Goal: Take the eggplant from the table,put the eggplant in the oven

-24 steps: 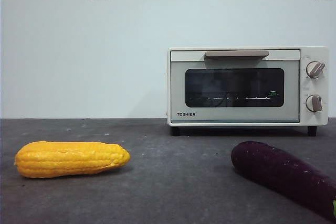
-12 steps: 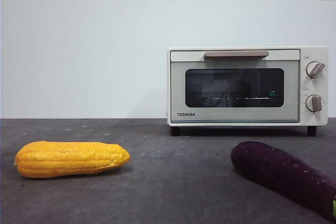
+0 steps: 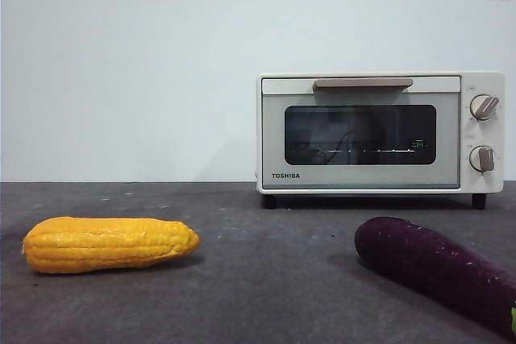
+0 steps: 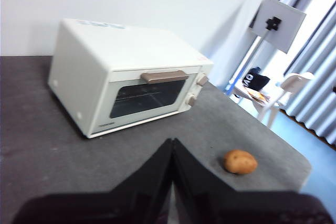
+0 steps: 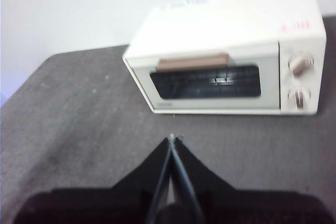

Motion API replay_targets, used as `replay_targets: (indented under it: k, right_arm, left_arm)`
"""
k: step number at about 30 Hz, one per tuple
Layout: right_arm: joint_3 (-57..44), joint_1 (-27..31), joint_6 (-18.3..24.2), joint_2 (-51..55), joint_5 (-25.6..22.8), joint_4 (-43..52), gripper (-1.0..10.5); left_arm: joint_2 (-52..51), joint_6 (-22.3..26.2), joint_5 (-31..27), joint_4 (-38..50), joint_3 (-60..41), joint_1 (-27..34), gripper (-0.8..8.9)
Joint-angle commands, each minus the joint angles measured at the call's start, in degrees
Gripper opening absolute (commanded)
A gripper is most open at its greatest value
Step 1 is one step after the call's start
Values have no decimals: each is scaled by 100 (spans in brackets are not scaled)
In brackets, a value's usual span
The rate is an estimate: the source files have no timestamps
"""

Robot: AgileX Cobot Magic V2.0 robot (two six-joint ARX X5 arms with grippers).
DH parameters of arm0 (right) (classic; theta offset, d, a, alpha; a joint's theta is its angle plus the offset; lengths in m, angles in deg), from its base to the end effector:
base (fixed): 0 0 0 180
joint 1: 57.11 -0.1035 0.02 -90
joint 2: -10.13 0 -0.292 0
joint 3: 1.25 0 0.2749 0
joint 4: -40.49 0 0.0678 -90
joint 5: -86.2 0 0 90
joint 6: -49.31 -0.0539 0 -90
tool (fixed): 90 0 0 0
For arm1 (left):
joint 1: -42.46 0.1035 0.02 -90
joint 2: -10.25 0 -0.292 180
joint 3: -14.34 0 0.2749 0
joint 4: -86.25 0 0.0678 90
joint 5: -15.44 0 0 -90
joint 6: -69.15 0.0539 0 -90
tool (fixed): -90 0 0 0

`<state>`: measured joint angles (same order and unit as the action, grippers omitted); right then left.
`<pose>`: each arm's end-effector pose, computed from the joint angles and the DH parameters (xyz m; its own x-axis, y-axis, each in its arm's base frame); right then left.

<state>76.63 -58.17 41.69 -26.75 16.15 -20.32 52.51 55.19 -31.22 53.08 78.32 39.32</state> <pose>0.1050 0.0203 0.4189 0.8779 0.3575 -0.3186 -0.2904 0.9265 0.2394 0.1619 -0.0459 0.3804 0.6742 -0.7243 -0.1444 0.6427 0.6716 -0.3687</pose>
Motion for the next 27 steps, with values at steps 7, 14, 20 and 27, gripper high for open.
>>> replay_targets:
  k: [7,14,20,27]
  right_arm:
    - [1174,-11,315,-601,22,-457,11]
    - [1250,-13,341,-684,22,-820,11]
    - [1250,-13,343,-684,129,-933,259]
    - [1250,-17,372,-723,328,-1357,505]
  left_arm:
    - [992,693,55,-592,1182,-623,-6]
    - [1508,839,11,-601,1631,-1062,-6]
    - [1779,962,-243,-551,1703,-1244,-6]
    - [2057,1150,-697,-448,1703,-1443,-6]
